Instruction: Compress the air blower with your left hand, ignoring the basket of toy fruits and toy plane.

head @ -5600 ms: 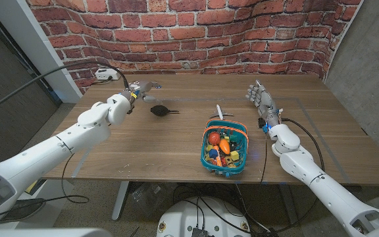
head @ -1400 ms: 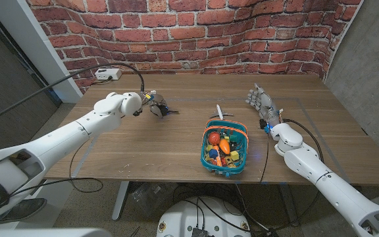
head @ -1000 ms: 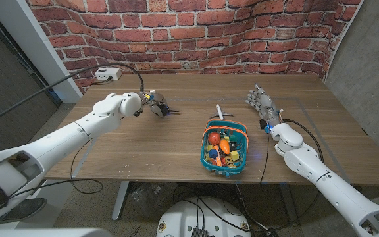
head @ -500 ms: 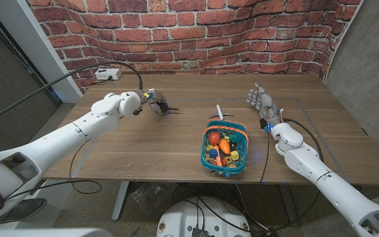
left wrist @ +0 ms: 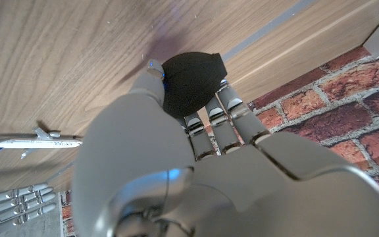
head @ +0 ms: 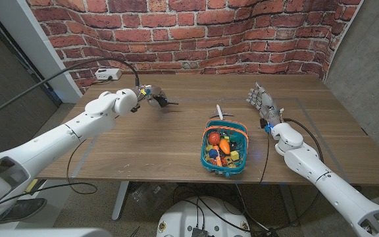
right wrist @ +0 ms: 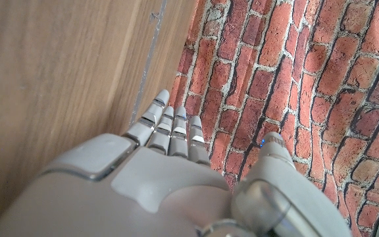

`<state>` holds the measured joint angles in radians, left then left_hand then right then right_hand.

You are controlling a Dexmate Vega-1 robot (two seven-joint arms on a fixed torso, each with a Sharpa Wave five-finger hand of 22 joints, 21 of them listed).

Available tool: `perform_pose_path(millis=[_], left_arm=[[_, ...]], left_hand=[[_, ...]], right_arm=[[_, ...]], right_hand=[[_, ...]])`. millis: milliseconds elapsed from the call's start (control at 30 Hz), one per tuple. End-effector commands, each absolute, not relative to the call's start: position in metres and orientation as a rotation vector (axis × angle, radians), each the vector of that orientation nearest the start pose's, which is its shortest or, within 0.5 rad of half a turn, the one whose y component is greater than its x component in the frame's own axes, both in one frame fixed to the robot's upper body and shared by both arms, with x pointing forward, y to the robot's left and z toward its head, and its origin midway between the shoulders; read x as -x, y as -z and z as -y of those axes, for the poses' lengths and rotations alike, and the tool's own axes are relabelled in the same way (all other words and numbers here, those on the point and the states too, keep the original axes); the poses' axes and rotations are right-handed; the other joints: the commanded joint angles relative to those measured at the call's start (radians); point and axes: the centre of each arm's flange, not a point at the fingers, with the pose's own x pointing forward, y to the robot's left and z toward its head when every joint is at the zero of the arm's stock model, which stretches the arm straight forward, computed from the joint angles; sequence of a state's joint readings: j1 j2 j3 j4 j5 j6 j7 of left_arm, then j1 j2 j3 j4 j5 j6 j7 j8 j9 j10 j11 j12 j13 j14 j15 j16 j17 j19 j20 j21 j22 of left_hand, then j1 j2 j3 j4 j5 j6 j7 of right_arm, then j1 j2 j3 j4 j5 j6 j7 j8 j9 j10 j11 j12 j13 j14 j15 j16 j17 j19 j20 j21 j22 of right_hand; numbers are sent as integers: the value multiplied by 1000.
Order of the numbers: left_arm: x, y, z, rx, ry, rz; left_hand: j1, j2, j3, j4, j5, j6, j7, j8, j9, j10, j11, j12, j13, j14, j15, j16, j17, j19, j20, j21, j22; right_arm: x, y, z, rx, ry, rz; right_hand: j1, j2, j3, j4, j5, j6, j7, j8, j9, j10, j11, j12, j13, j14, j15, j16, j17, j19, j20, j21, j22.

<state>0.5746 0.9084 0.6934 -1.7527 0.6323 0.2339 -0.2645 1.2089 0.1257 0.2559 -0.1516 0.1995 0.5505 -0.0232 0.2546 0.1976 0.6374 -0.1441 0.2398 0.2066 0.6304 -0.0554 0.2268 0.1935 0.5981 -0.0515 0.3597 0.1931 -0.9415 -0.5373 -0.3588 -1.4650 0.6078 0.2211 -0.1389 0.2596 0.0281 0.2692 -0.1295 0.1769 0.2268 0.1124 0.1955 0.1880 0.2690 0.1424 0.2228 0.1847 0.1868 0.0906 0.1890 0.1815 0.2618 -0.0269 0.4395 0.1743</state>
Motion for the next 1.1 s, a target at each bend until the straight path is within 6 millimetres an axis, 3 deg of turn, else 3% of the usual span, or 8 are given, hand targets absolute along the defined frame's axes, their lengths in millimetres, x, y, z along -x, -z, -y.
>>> perform_pose_path(millis=[33, 367, 1100], left_arm=[[-586, -87, -257, -1690, -49, 520], [-567, -93, -258, -1670, -93, 584], [-568, -90, -258, -1635, -102, 608]], left_hand=[[0, 5, 6, 3, -3, 13, 3, -1, 2, 7, 3, -6, 4, 8, -100, -7, 1, -2, 3, 4, 4], [-2, 4, 7, 7, -6, 18, 6, -2, 2, 13, 6, -7, 4, 11, -100, -8, 2, -4, 3, 5, 4], [21, 13, 25, 3, -8, 68, 16, 4, 1, 57, 14, -3, 4, 57, -102, 0, 2, 32, 6, 26, 4]], right_arm=[[-629, 42, 282, -39, -117, 573], [-629, 43, 282, -41, -121, 575], [-628, 42, 281, -41, -124, 582]], right_hand=[[4, 6, -1, -3, -1, -2, 3, -2, 2, 7, -2, -3, 3, 6, 1, -1, 3, 10, 1, -5, 3], [4, 5, -2, -3, -2, -2, 3, -1, 2, 7, -2, -4, 3, 7, 0, -1, 3, 11, 1, -6, 3], [4, 5, -2, -3, -2, -1, 3, -1, 2, 8, -2, -4, 4, 9, -1, -1, 3, 14, -1, -12, 3]])
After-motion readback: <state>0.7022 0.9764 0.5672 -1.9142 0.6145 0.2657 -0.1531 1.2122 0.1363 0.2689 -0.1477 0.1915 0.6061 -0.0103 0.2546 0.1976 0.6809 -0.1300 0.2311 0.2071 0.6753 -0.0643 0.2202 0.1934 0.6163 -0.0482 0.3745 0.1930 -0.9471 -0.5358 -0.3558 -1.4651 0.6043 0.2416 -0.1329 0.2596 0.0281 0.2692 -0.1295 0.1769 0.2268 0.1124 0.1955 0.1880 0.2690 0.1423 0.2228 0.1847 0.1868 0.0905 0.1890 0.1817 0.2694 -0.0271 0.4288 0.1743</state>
